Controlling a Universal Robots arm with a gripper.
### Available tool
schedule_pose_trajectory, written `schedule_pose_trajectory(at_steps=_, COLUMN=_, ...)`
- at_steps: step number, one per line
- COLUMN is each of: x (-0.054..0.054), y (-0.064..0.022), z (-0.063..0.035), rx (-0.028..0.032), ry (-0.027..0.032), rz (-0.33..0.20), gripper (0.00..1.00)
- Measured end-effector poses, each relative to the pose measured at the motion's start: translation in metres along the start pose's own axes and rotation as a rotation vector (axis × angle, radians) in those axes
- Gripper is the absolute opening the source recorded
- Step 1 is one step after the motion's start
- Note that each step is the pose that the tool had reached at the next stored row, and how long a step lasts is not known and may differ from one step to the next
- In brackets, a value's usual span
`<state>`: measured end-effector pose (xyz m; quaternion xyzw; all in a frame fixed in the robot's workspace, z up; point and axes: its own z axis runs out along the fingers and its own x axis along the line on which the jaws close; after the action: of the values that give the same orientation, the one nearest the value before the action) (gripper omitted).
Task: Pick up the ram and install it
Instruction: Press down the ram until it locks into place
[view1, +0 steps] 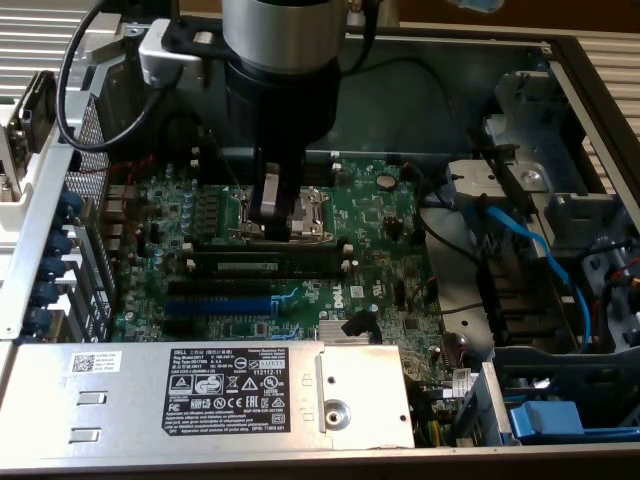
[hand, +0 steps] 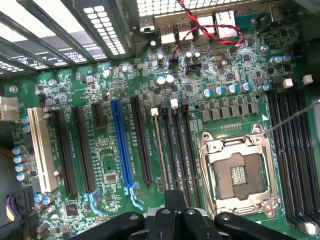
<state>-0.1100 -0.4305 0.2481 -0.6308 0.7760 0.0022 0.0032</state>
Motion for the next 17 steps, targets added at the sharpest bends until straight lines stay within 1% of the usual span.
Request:
schedule_pose_trajectory(at_steps=8, x=0.0000, y=0.0000, z=0.0000, rx=0.0009, ry=0.0000, rz=0.118, gripper=0.11)
schedule_pose_trajectory(at_steps=17, x=0.0000, y=0.0000, z=0.0000, rx=0.0019, ry=0.0001, rz=0.237, gripper=0.11)
